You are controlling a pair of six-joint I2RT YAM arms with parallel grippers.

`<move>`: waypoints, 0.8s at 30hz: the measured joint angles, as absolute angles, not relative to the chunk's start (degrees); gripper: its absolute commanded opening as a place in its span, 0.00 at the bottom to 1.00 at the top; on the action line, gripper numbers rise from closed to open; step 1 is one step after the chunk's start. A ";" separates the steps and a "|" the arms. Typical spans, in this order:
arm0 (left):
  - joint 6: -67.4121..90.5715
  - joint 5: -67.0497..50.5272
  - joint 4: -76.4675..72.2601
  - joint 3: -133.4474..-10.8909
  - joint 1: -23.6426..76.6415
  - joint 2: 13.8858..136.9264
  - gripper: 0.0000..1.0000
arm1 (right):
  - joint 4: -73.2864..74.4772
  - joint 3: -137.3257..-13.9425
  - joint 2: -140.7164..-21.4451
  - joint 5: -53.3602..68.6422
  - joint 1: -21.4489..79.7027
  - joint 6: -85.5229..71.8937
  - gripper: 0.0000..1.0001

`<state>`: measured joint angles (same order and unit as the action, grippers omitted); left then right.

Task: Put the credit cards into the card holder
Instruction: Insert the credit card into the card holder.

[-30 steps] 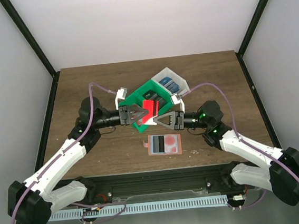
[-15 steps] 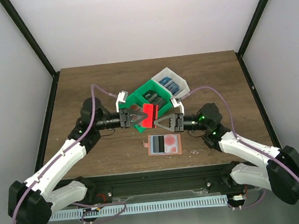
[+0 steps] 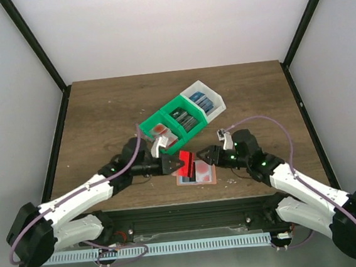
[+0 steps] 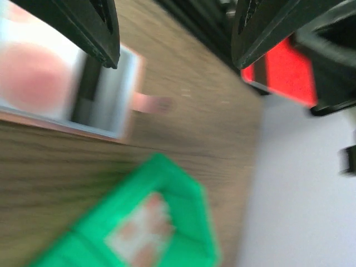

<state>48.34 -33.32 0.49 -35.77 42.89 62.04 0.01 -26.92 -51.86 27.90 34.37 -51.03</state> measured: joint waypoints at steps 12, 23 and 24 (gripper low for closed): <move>53.67 -21.96 -10.39 -28.27 50.59 77.71 0.00 | 16.71 -26.94 -66.41 13.72 37.41 -43.48 0.56; 55.77 -18.57 -17.89 -28.40 50.63 86.08 0.00 | 19.51 -32.64 -76.07 8.38 40.18 -39.44 0.55; 55.79 -18.41 -18.20 -28.42 50.63 86.65 0.00 | 20.03 -33.39 -76.86 7.57 40.73 -39.22 0.53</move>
<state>55.79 -18.41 -18.20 -28.42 50.63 86.65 20.03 -33.39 -76.86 7.57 40.73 -39.22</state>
